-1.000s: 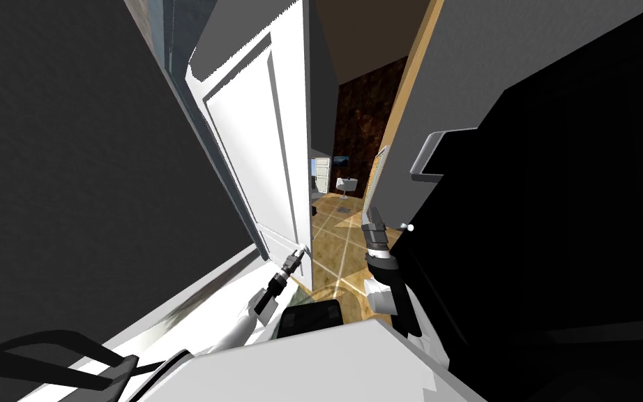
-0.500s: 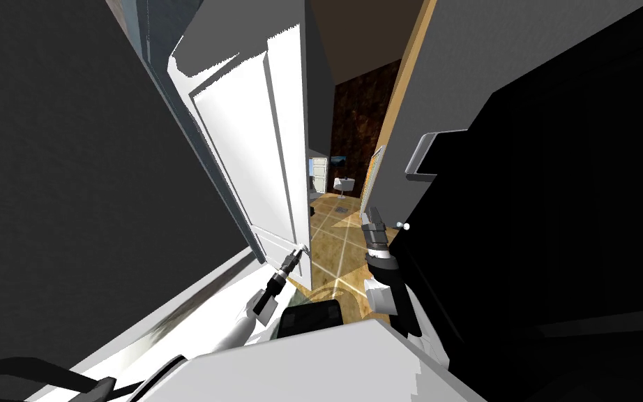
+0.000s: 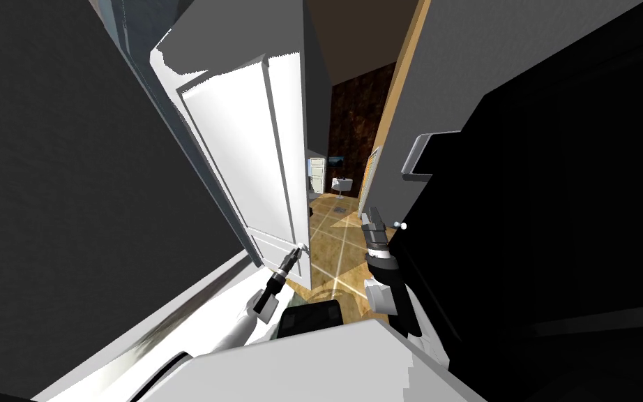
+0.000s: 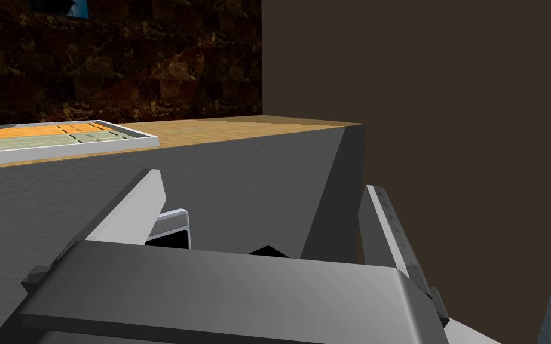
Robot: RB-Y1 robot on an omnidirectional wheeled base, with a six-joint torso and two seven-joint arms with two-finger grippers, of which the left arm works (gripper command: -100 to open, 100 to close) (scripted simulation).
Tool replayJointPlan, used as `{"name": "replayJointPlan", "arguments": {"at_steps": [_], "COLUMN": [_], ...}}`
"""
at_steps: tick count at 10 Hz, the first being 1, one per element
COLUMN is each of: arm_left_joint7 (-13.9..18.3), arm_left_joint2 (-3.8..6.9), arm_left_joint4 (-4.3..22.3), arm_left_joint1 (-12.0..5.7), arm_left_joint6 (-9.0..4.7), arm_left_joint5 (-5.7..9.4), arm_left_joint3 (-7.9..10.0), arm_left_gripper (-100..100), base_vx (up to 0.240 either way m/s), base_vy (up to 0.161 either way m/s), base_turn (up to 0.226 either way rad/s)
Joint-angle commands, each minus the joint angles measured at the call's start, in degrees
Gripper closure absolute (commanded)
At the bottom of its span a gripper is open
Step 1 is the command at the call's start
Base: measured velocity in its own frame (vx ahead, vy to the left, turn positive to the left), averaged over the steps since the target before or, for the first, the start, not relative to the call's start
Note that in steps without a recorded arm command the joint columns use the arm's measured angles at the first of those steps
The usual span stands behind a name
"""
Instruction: Push the door open
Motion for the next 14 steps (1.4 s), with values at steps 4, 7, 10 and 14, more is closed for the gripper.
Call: {"name": "replayJointPlan", "arguments": {"at_steps": [4, 7, 10, 14], "arm_left_joint7": [6.23, 7.11, 3.71, -2.87], "arm_left_joint2": [0.26, 1.12, 2.69, 5.56], "arm_left_joint4": [-1.28, -1.59, -1.49, -1.28], "arm_left_joint1": [0.56, 1.21, 1.89, 3.14], "arm_left_joint6": [0.5, 0.11, -0.99, -2.98], "arm_left_joint5": [2.39, 3.25, 2.32, 0.6], "arm_left_joint3": [1.05, 1.63, 1.67, 1.77], "arm_left_gripper": [100, -100, -100, -100], "base_vx": [0.031, 0.032, -0.034, -0.054], "base_vy": [-0.008, -0.017, -0.047, -0.055], "base_turn": [-0.054, -0.049, 0.046, 0.044]}}
